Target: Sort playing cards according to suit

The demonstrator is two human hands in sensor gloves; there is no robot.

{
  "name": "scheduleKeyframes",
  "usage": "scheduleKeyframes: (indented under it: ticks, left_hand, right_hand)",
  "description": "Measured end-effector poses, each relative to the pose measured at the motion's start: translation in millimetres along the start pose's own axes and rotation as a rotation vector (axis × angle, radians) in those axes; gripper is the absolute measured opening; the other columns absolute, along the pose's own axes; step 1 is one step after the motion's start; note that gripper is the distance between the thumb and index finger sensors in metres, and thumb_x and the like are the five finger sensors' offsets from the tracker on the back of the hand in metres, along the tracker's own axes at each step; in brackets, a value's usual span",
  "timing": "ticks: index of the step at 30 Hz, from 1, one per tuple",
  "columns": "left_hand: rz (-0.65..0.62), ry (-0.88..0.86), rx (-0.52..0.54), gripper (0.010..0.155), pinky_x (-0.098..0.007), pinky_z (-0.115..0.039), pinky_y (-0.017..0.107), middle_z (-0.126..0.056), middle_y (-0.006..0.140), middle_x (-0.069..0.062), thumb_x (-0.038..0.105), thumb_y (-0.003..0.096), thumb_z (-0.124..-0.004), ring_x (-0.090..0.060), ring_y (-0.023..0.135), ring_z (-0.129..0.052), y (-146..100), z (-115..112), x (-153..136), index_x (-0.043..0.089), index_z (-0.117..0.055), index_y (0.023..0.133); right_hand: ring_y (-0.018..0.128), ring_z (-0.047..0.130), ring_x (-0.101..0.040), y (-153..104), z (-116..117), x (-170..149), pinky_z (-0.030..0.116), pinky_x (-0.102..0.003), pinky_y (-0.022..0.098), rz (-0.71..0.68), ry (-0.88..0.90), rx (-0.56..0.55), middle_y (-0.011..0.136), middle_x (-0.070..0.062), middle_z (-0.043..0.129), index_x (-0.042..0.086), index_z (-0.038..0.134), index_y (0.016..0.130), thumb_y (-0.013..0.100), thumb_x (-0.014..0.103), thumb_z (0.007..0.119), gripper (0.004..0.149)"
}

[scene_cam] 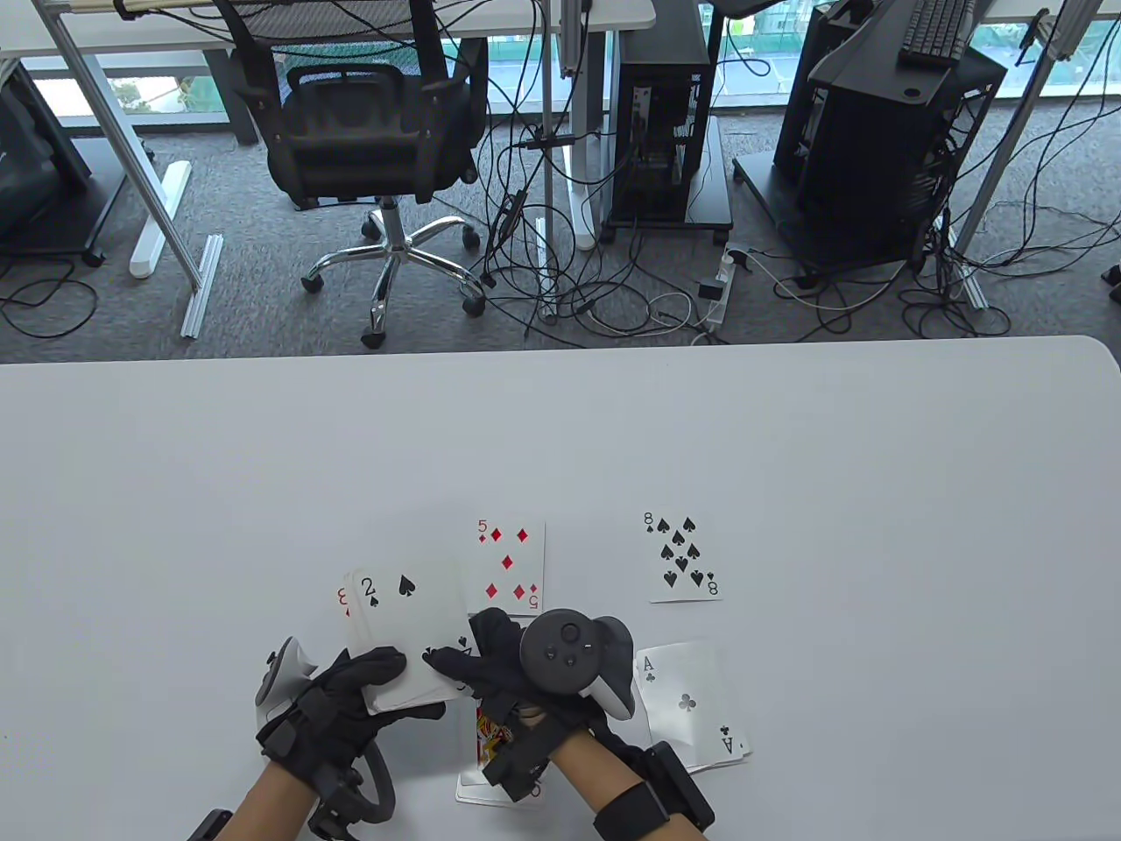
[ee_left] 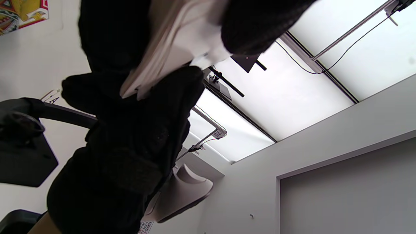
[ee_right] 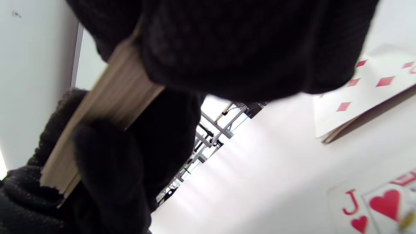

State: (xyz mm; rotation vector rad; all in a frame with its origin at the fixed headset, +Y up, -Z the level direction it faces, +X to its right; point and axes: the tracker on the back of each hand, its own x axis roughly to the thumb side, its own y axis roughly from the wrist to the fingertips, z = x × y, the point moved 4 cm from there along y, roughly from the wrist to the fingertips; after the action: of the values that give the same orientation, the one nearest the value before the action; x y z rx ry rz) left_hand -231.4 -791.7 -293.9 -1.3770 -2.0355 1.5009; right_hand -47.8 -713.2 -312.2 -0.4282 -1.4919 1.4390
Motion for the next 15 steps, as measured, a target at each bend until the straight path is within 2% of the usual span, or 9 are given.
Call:
scheduleKeyframes:
  ticks: [4,10,12,15]
  left_hand:
    - [-0.009,-0.001,-0.011,0.064,-0.044,-0.083,0.055,-0.056,0.113,-0.009,0.034,0.0593,-0.076,-0.038,0.096,-0.075,1,-2,2,0.023,-0.038,0.11]
    - [-0.009,0.013,-0.013,0.064,-0.044,-0.084,0.054,-0.057,0.112,-0.009,0.033,0.0591,-0.076,-0.038,0.095,-0.076,1,-3,2,0.023,-0.039,0.11]
    - [-0.012,0.006,-0.018,0.064,-0.043,-0.084,0.054,-0.057,0.112,-0.009,0.033,0.0593,-0.076,-0.038,0.095,-0.076,2,-4,3,0.023,-0.039,0.11]
    - [-0.01,0.01,-0.018,0.064,-0.043,-0.084,0.054,-0.057,0.112,-0.009,0.034,0.0593,-0.075,-0.037,0.095,-0.077,1,-3,3,0.023,-0.039,0.11]
  right_hand:
    - [0.008,0.095,-0.015,0,-6,-6,0.086,-0.045,0.03,0.031,0.066,-0.029,0.035,-0.009,0.094,-0.011,0.074,0.071,0.054,0.024,0.066,0.04]
    - [0.011,0.096,-0.017,6,-30,-28,0.085,-0.046,0.032,0.15,0.068,-0.03,0.039,-0.009,0.094,-0.011,0.073,0.073,0.054,0.023,0.064,0.04]
    - [0.01,0.095,-0.016,10,-41,-37,0.086,-0.045,0.031,0.184,0.145,-0.02,0.038,-0.008,0.094,-0.011,0.074,0.073,0.054,0.023,0.064,0.04]
    - [0.009,0.094,-0.016,15,-63,-55,0.085,-0.045,0.031,0.235,0.38,-0.023,0.037,-0.008,0.094,-0.012,0.073,0.073,0.054,0.022,0.065,0.04]
